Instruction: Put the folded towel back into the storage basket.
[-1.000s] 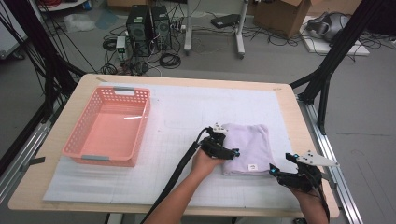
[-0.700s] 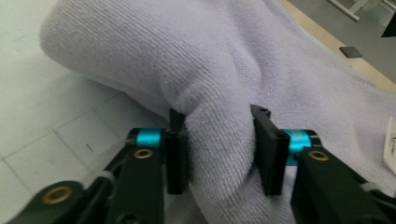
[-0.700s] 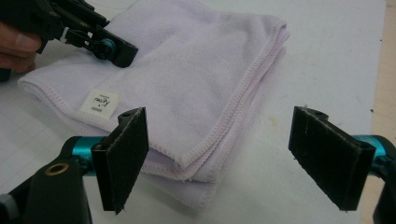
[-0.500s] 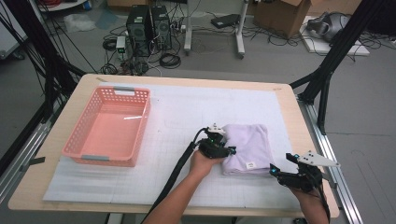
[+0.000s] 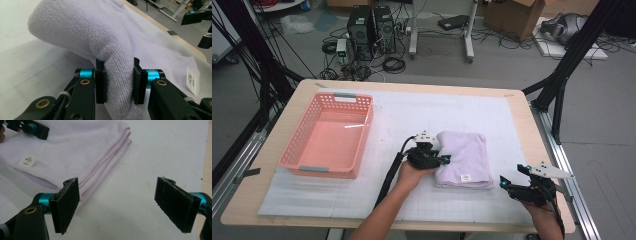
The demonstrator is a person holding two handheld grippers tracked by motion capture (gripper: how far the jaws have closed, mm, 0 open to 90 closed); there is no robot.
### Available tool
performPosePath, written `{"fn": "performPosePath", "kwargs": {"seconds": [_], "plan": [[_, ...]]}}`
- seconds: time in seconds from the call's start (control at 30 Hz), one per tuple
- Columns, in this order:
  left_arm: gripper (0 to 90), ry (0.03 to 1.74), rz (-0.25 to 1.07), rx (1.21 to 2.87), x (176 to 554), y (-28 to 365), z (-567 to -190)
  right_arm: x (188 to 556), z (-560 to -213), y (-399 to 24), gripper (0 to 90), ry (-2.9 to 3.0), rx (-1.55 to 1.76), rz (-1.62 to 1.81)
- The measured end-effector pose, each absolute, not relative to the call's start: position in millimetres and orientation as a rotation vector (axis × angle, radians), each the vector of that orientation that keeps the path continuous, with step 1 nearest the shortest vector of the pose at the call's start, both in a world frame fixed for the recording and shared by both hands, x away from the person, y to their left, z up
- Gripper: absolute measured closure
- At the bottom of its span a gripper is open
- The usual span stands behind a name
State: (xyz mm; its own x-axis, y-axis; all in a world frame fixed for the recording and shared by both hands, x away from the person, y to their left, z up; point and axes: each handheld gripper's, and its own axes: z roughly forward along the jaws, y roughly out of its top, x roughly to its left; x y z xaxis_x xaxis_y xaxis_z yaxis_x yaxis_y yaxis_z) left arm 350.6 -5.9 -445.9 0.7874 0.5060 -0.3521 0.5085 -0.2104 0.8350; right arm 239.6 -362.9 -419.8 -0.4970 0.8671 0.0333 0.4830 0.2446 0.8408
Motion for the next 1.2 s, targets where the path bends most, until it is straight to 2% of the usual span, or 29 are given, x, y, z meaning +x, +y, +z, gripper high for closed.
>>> {"fn": "performPosePath", "kwargs": {"seconds": [0.23, 0.7, 1.2], "plan": [[70.3, 0.745, 0.012, 1.839, 346, 11, -443, 240, -421, -361, 19.1, 2.091, 1.226, 1.155], [70.5, 0.571, 0.104, 1.762, 328, 38, -416, 241, -421, -358, 19.1, 2.097, 1.218, 1.153], [71.9, 0.399, 0.194, 1.724, 313, 47, -389, 241, -420, -354, 19.1, 2.102, 1.204, 1.166]]}}
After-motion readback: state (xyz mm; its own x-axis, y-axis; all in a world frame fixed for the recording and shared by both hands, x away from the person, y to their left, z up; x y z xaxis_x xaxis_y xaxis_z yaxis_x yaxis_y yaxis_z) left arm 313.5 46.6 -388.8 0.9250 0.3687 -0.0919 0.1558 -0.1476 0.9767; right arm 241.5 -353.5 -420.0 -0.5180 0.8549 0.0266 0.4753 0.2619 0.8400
